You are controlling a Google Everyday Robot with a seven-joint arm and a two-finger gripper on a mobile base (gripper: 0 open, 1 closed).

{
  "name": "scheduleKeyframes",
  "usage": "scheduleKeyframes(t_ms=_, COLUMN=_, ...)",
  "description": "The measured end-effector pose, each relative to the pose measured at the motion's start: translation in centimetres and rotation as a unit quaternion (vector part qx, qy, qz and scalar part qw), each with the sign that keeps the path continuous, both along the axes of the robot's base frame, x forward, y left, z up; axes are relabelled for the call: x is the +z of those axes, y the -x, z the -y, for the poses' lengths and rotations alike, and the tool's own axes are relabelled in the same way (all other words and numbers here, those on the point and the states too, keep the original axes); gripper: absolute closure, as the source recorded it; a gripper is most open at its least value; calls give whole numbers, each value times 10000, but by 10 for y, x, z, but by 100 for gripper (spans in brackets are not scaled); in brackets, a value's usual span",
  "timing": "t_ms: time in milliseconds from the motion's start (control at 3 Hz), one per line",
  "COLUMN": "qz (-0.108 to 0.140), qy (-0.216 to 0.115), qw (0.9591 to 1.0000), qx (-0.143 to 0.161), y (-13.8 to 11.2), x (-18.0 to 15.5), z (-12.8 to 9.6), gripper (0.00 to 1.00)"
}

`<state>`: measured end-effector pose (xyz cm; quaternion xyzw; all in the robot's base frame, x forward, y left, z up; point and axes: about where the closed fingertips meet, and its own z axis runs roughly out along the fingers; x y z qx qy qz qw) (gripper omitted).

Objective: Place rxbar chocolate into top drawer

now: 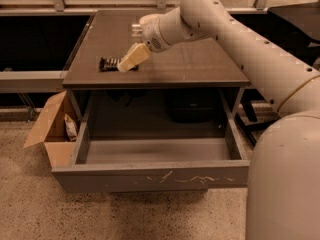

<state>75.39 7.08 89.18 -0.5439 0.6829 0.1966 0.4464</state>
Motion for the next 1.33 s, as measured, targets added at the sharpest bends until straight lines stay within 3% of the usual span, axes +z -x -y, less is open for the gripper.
scheduleKeyframes(t_ms=333, qz=-276, qy=-272, qw=9992, qx=-5, y=-7, x=-11, z=-26, gripper=0)
scheduleKeyframes(t_ms=1333, qz=-823, qy=-214, qw=9962, qx=194, y=-14, x=-49, z=-53, gripper=0)
